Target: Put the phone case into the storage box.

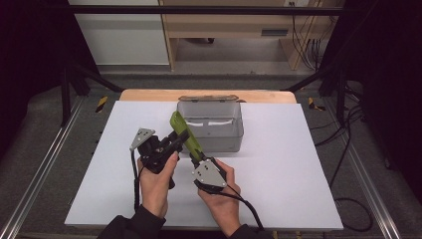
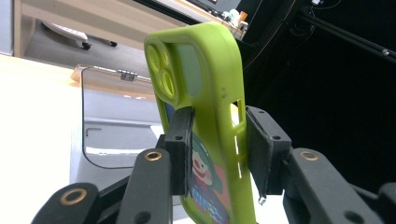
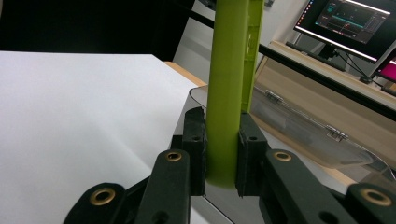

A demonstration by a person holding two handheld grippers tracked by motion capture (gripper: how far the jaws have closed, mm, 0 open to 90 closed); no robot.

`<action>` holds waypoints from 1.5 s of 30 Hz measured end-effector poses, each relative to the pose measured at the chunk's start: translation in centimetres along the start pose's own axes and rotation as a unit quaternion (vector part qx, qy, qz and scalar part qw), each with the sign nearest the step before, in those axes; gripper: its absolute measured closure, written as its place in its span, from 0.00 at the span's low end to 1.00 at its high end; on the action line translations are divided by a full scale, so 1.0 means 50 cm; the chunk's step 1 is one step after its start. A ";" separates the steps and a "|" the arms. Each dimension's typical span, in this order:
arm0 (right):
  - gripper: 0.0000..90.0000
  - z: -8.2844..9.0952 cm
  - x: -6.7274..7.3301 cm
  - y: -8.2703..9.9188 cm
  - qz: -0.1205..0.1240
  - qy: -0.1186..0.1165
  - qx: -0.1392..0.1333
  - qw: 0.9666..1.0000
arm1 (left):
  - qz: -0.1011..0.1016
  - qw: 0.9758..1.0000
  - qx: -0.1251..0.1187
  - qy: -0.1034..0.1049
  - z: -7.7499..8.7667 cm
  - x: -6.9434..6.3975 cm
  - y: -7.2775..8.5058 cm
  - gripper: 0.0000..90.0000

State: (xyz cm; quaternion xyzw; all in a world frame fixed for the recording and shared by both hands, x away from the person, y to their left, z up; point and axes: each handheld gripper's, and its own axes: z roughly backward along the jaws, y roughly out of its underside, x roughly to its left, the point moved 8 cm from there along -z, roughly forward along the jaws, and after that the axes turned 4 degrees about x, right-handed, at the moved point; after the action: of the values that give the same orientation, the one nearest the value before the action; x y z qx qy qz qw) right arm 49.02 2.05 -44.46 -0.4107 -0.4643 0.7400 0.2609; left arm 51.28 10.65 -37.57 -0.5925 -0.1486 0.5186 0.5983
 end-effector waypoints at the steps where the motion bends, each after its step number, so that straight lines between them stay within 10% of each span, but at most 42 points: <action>1: 0.86 0.000 0.000 0.000 0.000 0.000 0.000 1.000 | 0.000 1.000 0.000 0.000 0.000 -0.001 0.001 0.71; 20: 0.86 -0.001 0.016 -0.001 0.021 0.009 -0.004 1.000 | 0.061 0.998 0.006 0.010 -0.006 0.009 0.015 0.78; 45: 0.82 0.000 0.023 -0.001 0.073 0.043 -0.006 0.996 | 0.093 0.995 -0.006 0.019 0.001 0.011 0.019 0.87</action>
State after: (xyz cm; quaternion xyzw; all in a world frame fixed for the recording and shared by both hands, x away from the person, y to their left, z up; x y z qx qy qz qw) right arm 48.39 2.96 -44.83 -0.4768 -0.4260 0.7357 0.2236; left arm 51.03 10.89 -38.59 -0.6172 -0.0844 0.5597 0.5466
